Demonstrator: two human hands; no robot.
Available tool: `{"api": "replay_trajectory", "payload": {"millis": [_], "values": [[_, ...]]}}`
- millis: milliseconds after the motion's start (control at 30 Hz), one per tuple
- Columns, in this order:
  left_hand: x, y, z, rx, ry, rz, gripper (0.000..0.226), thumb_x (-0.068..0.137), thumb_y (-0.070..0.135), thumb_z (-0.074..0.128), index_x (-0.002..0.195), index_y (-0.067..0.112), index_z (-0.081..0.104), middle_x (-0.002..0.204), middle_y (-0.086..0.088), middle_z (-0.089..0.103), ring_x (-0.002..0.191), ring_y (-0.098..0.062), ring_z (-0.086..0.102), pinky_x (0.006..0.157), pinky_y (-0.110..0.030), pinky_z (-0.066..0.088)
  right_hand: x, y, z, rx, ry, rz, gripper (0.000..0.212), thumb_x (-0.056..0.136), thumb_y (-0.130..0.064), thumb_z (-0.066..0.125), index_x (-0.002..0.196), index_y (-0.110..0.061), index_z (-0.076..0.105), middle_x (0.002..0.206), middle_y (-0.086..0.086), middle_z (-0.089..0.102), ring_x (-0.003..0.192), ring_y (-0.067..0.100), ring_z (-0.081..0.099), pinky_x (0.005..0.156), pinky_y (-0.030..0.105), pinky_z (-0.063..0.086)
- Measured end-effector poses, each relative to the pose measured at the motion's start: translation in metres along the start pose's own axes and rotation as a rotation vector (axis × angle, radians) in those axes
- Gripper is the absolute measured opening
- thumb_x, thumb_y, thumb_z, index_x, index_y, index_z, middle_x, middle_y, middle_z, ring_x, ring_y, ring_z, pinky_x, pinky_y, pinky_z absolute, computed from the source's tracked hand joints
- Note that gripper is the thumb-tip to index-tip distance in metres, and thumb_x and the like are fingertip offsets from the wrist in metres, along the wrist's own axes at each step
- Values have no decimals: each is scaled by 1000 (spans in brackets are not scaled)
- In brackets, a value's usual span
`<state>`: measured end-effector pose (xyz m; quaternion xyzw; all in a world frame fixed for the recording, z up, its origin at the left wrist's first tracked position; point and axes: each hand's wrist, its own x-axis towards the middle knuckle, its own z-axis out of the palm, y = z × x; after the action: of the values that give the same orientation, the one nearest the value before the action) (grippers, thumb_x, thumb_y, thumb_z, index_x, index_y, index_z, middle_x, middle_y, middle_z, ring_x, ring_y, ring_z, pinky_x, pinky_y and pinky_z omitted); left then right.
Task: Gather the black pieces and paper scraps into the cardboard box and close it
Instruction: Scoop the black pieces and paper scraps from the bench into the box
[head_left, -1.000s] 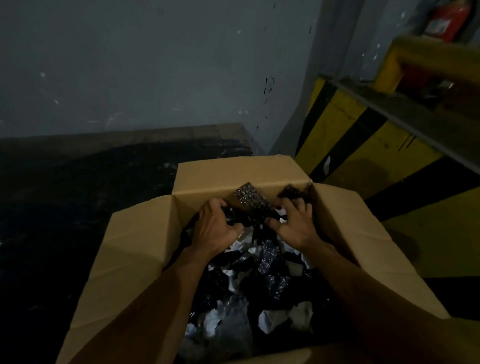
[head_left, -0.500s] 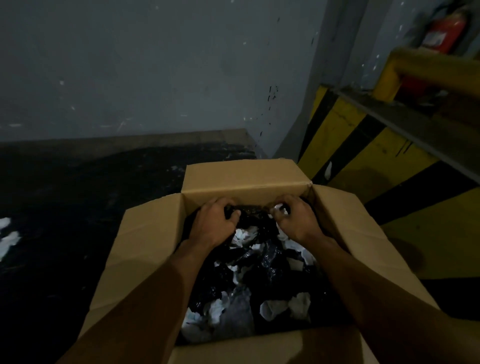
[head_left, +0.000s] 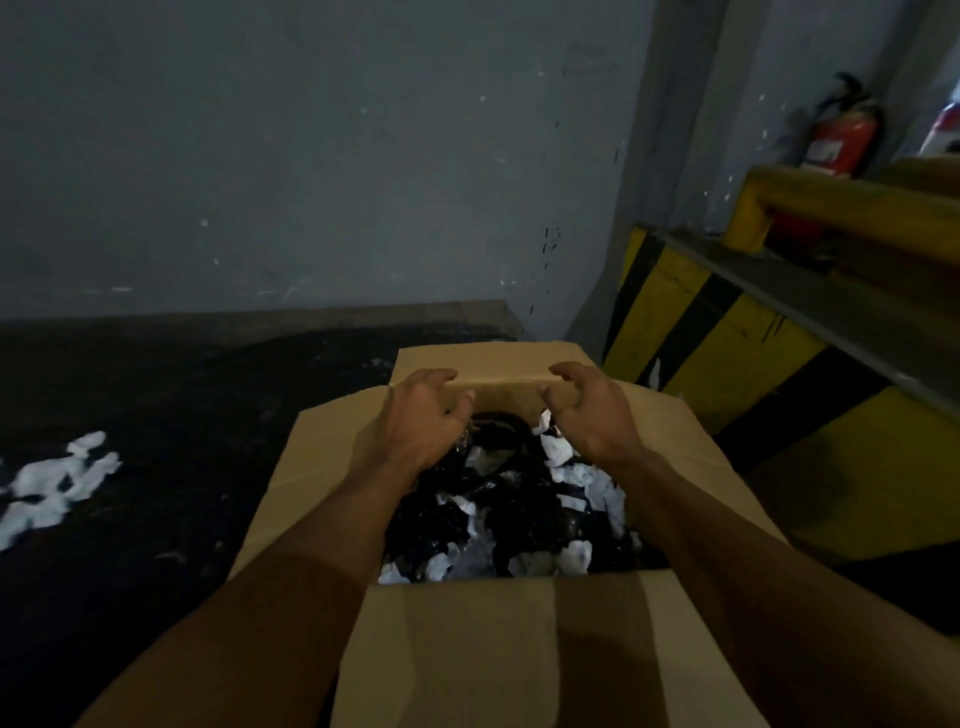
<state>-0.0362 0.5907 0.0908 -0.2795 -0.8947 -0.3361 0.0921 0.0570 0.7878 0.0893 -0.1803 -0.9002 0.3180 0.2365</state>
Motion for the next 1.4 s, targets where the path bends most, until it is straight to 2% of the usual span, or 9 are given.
{"api": "replay_trajectory", "payload": {"millis": [167,400,500,667,833,967,1233,1400], "values": [[-42,3,-52,28,88,-31,52,88,42,58,132,14,55,134,-8,54,121,-25,52,102,-36,42,-26,-43,0,28,-19,-81,44,93,-48,53,128,-23,55,131,7,55,120,25,51,99,38,44],[-117,-44,-147,156,138,-133,66,87,47,54,141,11,44,142,-11,47,131,-26,43,109,-41,36,-68,-144,55,76,-135,-247,54,93,-51,50,136,-19,50,139,9,50,128,27,46,105,37,38],[-151,-80,-191,193,216,-207,68,86,50,55,140,10,45,142,-13,48,131,-26,43,109,-41,37,-91,-198,88,76,-195,-331,56,93,-52,48,139,-20,47,140,9,49,130,26,44,106,38,37],[-225,-145,-268,230,320,-318,62,89,45,57,138,9,48,139,-12,50,129,-24,46,108,-33,34,-139,-294,153,76,-255,-428,55,93,-50,50,139,-20,46,137,8,51,125,25,48,102,38,41],[-310,-229,-345,284,315,-428,50,88,41,60,129,12,56,129,-8,57,118,-21,53,99,-28,38,-204,-380,231,142,-354,-488,51,93,-46,54,135,-17,51,133,11,53,123,26,50,103,32,38],[-354,-286,-389,301,265,-552,59,90,44,58,137,12,47,139,-10,49,125,-23,48,104,-34,38,-251,-419,288,154,-432,-483,50,93,-46,53,135,-19,50,136,8,50,126,24,47,104,32,37],[-346,-370,-400,204,203,-580,52,92,38,57,138,17,44,139,-4,46,122,-17,47,95,-27,38,-254,-443,371,65,-495,-386,52,94,-46,51,138,-20,46,138,8,46,128,24,44,106,36,38],[-306,-432,-402,218,193,-531,53,92,34,58,139,16,43,142,-8,45,127,-20,46,104,-33,40,-210,-458,436,75,-469,-344,50,94,-45,53,136,-19,49,137,10,48,128,25,44,106,37,38]]}}
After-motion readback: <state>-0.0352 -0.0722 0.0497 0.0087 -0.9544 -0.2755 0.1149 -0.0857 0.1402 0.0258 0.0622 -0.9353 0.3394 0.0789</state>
